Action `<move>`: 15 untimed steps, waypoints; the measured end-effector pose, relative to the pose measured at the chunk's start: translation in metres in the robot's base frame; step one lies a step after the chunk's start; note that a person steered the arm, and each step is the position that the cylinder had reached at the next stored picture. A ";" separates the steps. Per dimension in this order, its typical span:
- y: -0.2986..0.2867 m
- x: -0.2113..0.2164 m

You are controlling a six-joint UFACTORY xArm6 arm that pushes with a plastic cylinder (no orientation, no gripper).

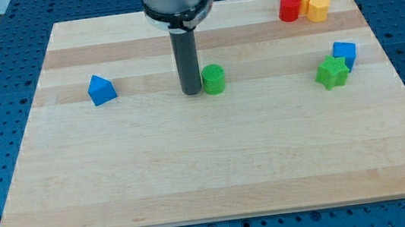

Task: Move green circle into green star

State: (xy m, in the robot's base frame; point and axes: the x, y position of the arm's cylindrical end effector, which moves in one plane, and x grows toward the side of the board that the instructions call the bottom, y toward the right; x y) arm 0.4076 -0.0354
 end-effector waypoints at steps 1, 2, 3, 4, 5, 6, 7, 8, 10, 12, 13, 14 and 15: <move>-0.007 -0.010; 0.027 -0.010; 0.065 -0.010; 0.086 -0.010; 0.113 -0.010; 0.121 -0.007; 0.120 0.019; 0.122 0.027; 0.116 0.047; 0.129 0.064; 0.138 0.042; 0.142 0.032; 0.148 0.024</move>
State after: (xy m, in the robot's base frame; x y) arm 0.4321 0.1131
